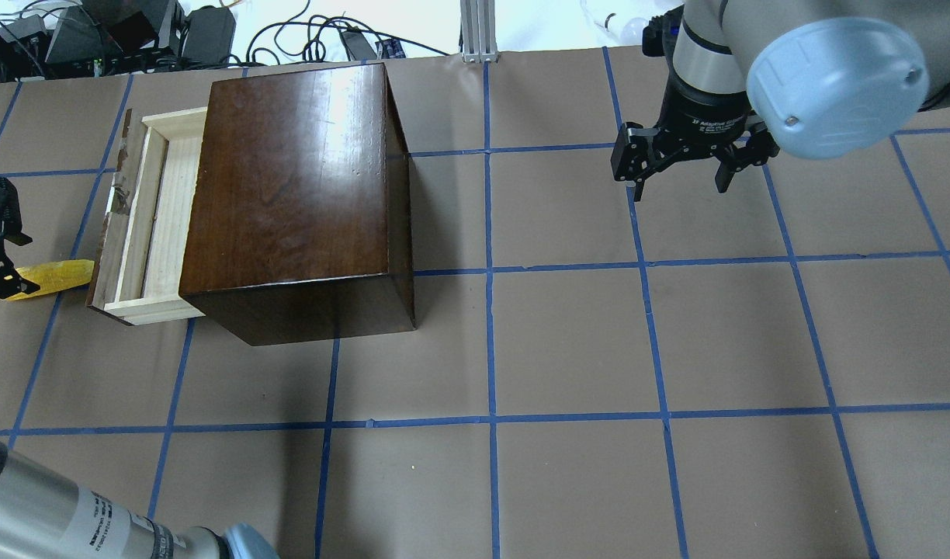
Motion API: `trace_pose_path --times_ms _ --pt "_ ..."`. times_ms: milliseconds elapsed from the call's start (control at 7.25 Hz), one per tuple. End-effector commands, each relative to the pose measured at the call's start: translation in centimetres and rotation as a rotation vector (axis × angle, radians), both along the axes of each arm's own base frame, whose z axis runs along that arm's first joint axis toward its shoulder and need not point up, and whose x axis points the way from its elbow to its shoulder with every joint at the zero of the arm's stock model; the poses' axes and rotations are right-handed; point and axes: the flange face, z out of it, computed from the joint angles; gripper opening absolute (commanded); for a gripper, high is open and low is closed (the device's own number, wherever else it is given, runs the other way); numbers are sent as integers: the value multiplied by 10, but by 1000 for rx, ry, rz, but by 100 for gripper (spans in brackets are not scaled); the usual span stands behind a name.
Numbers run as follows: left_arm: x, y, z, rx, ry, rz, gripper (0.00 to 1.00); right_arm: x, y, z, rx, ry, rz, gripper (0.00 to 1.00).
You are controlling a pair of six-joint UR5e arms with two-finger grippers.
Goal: Open drawer and put corn inside
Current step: 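Move the left gripper over the yellow corn cob and lower onto it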
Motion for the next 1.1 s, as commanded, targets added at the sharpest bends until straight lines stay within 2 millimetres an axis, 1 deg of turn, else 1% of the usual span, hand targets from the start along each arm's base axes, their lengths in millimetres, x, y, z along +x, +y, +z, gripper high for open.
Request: trace_pose_path --times_ms 0,276,690,828,966 --pt "1 0 -17 17 17 -18 100 0 1 0 1 0 0 100" --pt "6 2 -27 29 27 -4 100 0 0 0 1 0 0 100" --pt "6 3 -32 33 32 -10 100 0 0 0 1 0 0 100" --pt "6 2 -31 24 27 -12 70 0 1 0 1 0 0 100" --pt "6 2 -31 18 20 -16 13 0 0 0 -1 0 0 100"
